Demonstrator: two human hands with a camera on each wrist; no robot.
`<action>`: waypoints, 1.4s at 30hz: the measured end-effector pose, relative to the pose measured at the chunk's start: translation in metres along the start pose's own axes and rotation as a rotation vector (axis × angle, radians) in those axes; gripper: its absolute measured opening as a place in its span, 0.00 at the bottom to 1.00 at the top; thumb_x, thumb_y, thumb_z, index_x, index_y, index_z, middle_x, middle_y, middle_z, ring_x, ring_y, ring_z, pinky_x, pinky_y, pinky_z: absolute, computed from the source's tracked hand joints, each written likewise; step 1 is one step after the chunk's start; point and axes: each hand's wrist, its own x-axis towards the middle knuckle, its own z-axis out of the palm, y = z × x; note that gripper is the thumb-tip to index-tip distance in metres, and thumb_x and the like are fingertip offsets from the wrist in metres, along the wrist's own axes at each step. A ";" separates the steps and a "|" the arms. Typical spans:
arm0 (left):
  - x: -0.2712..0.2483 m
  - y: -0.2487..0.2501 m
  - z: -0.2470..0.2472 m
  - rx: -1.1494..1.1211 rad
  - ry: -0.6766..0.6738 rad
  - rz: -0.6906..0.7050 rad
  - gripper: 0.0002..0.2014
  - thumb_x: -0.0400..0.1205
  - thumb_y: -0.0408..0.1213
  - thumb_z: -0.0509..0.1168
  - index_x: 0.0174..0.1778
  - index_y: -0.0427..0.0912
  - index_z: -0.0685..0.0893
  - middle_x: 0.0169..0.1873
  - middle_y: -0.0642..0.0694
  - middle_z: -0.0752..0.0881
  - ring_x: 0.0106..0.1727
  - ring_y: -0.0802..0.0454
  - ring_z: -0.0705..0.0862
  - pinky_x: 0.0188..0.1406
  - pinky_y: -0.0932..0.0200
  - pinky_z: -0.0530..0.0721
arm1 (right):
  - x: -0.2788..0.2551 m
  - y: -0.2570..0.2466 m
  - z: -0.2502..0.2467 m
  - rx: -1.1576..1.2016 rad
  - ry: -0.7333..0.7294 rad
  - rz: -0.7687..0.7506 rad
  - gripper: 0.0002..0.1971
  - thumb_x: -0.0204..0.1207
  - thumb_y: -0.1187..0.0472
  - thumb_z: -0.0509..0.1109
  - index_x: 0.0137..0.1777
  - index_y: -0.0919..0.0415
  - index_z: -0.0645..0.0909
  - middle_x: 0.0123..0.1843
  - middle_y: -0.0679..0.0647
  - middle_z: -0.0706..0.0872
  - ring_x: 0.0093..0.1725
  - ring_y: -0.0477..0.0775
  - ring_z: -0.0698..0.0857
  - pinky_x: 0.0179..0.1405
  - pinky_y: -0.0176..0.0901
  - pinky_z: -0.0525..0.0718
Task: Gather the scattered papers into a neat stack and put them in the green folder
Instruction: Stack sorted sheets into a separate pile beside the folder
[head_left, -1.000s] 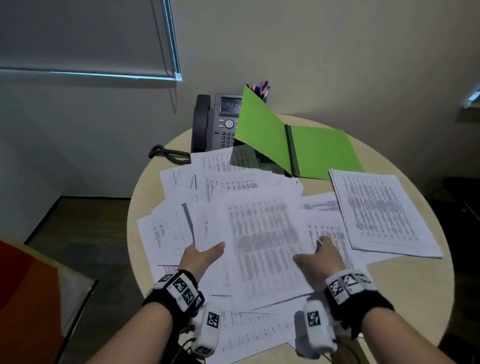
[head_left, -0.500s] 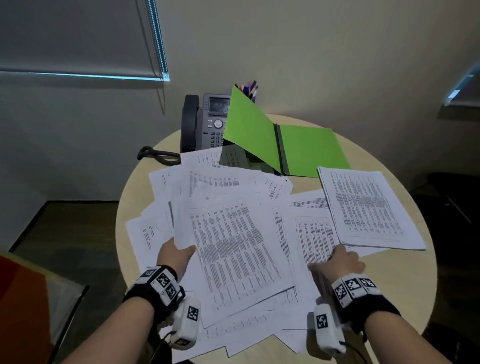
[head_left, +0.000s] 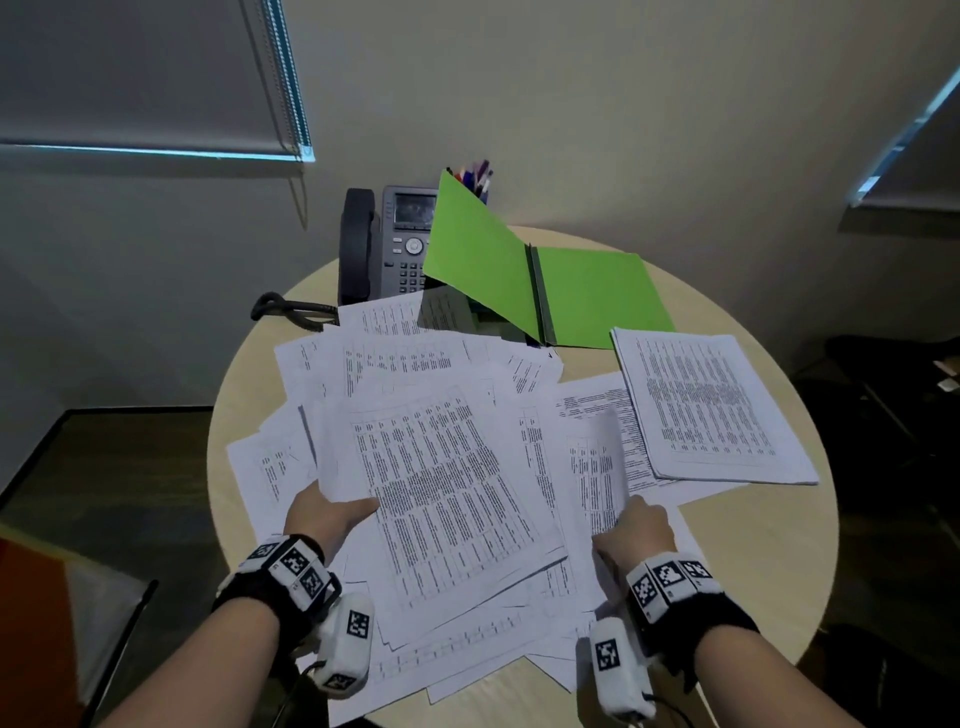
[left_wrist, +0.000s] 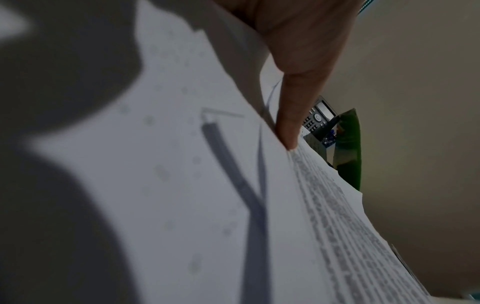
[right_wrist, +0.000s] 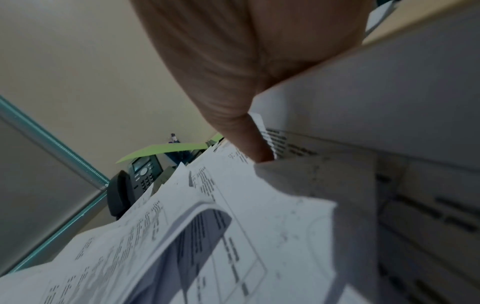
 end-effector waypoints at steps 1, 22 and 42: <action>-0.001 0.001 0.000 -0.008 -0.009 -0.006 0.18 0.72 0.23 0.73 0.57 0.34 0.79 0.49 0.39 0.82 0.50 0.42 0.80 0.53 0.54 0.77 | -0.001 -0.002 -0.003 0.045 -0.004 -0.024 0.12 0.69 0.66 0.69 0.52 0.66 0.74 0.55 0.65 0.83 0.50 0.62 0.83 0.49 0.47 0.84; -0.011 0.012 0.018 0.058 -0.029 -0.017 0.25 0.84 0.46 0.59 0.69 0.29 0.75 0.39 0.48 0.82 0.44 0.48 0.82 0.44 0.62 0.72 | -0.031 -0.053 -0.175 0.471 0.360 -0.437 0.09 0.76 0.62 0.70 0.52 0.67 0.86 0.45 0.63 0.86 0.46 0.59 0.84 0.47 0.44 0.81; 0.002 -0.003 0.017 0.052 0.002 -0.017 0.11 0.75 0.31 0.73 0.51 0.35 0.82 0.46 0.34 0.86 0.50 0.38 0.85 0.47 0.56 0.78 | 0.034 -0.028 -0.015 -0.051 0.089 -0.242 0.25 0.73 0.63 0.68 0.70 0.65 0.72 0.69 0.63 0.79 0.68 0.62 0.77 0.66 0.49 0.77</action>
